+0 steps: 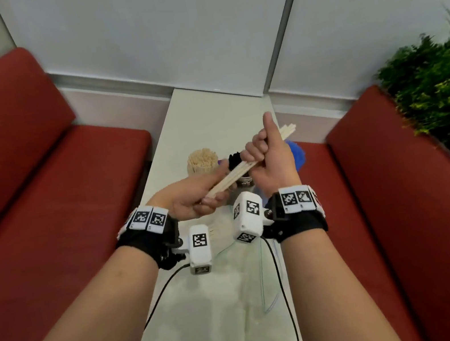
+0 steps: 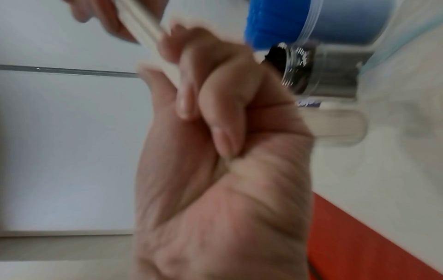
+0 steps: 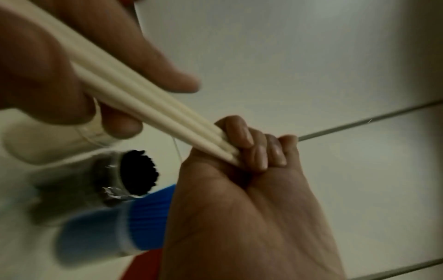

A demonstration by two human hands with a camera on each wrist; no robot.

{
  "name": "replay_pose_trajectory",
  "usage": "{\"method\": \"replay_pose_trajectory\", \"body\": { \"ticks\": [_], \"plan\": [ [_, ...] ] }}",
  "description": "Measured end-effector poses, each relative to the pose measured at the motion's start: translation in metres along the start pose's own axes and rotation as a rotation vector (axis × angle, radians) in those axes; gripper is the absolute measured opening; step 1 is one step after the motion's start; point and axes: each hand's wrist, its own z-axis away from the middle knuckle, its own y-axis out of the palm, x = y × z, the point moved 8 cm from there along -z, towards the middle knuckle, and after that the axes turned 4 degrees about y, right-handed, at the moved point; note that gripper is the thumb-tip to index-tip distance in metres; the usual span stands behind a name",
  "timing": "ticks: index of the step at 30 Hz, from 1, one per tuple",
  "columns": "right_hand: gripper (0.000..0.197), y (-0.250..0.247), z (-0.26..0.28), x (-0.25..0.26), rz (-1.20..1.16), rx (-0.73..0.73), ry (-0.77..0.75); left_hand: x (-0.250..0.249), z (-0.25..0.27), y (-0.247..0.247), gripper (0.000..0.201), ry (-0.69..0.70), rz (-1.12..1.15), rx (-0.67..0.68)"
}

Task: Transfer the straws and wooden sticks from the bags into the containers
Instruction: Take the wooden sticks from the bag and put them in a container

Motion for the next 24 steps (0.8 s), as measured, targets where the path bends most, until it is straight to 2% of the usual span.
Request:
{"method": "replay_pose_trajectory", "body": {
  "ticks": [3, 6, 9, 13, 15, 17, 20, 24],
  "plan": [
    [0.051, 0.023, 0.005, 0.029, 0.201, -0.001, -0.21, 0.012, -0.017, -0.009, 0.036, 0.101, 0.45, -0.213],
    [0.048, 0.042, 0.012, 0.029, 0.407, 0.044, -0.249, 0.014, -0.025, 0.004, 0.037, 0.152, 0.709, -0.196],
    [0.046, 0.045, 0.016, 0.016, 0.548, 0.083, -0.202, 0.003, -0.023, 0.022, 0.034, 0.168, 0.68, -0.076],
    [0.047, 0.039, 0.018, 0.0, 0.627, 0.118, -0.112, -0.002, -0.02, 0.031, 0.027, 0.14, 0.636, -0.029],
    [0.047, 0.038, 0.018, -0.007, 0.691, 0.147, -0.063, 0.008, -0.021, 0.029, 0.029, 0.037, 0.653, -0.033],
    [0.047, 0.038, 0.017, -0.012, 0.769, 0.186, -0.024, 0.018, -0.02, 0.025, 0.04, -0.045, 0.704, -0.033],
    [0.046, 0.033, 0.015, -0.016, 0.883, 0.204, 0.013, 0.026, -0.02, 0.012, 0.051, -0.061, 0.67, -0.061],
    [0.033, 0.026, 0.009, -0.014, 1.121, 0.228, 0.122, 0.039, -0.019, -0.013, 0.041, -0.065, 0.592, -0.178]
  ]
}}
